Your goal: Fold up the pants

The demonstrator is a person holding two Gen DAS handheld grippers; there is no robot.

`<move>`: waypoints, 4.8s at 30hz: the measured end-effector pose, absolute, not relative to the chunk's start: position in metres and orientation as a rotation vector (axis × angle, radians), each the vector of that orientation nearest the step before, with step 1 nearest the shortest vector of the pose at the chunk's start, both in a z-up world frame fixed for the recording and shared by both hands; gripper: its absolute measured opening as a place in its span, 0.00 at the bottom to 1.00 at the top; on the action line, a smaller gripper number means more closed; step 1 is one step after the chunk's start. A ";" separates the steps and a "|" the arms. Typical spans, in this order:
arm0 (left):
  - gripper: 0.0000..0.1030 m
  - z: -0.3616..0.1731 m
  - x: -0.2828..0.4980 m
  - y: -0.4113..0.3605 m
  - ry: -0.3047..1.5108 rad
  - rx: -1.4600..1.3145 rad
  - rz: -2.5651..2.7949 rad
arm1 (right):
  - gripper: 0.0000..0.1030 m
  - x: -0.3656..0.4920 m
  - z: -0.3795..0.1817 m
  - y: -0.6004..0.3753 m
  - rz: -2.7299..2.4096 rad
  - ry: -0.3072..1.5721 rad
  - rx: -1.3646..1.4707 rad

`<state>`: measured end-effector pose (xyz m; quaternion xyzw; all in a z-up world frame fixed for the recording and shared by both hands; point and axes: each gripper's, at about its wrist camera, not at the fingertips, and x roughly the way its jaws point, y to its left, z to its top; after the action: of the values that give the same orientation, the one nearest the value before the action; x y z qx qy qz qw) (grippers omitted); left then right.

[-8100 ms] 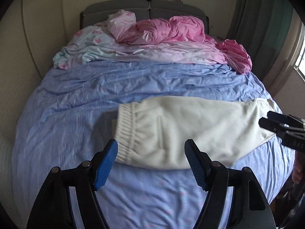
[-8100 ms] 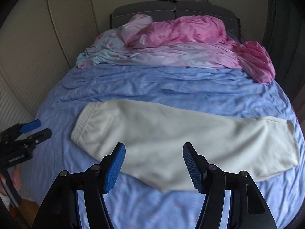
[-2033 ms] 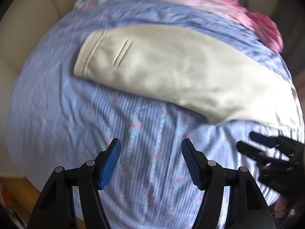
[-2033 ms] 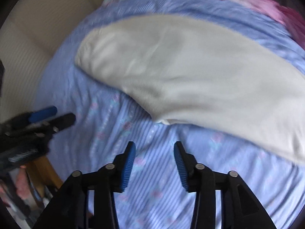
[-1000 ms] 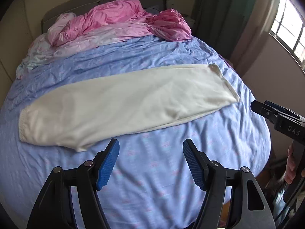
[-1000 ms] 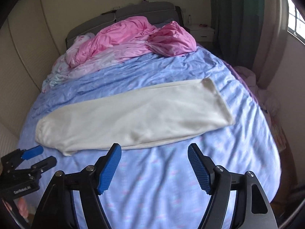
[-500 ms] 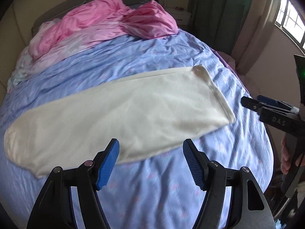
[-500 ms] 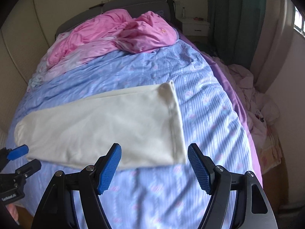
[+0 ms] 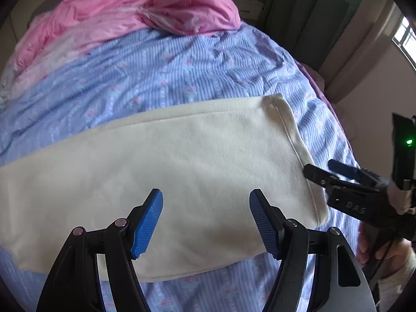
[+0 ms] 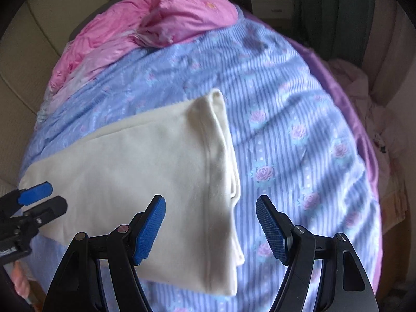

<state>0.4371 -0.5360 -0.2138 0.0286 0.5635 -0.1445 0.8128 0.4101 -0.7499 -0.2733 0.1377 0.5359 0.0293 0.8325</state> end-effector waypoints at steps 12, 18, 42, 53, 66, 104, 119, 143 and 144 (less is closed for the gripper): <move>0.66 -0.239 0.437 -0.543 1.269 0.080 -0.310 | 0.71 0.430 -0.342 -0.773 0.171 1.248 0.611; 0.66 -0.241 0.438 -0.547 1.275 0.087 -0.310 | 0.53 0.427 -0.354 -0.748 0.302 1.288 0.634; 0.66 -0.255 0.454 -0.558 1.320 0.107 -0.273 | 0.11 0.418 -0.317 -0.789 0.136 1.203 0.964; 0.66 -0.301 0.472 -0.548 1.455 0.119 -0.238 | 0.12 0.442 -0.301 -0.759 0.063 1.236 0.622; 0.69 -0.245 0.538 -0.592 1.230 0.307 -0.683 | 0.39 0.447 -0.295 -0.786 0.063 1.137 0.525; 0.41 -0.246 0.534 -0.605 1.119 0.461 -0.591 | 0.38 0.427 -0.332 -0.795 0.244 1.177 0.657; 0.40 -0.313 0.473 -0.577 1.298 0.259 -0.535 | 0.38 0.455 -0.383 -0.804 0.442 1.146 1.002; 0.41 -0.275 0.479 -0.522 1.259 0.024 -0.331 | 0.14 0.454 -0.286 -0.733 0.218 1.126 0.674; 0.41 -0.272 0.480 -0.514 1.253 0.027 -0.303 | 0.14 0.452 -0.273 -0.724 0.199 1.120 0.604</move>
<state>0.4800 -0.5141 -0.2716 0.0125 0.5842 -0.1411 0.7992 0.4515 -0.7236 -0.2728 0.2814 0.5221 0.0927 0.7998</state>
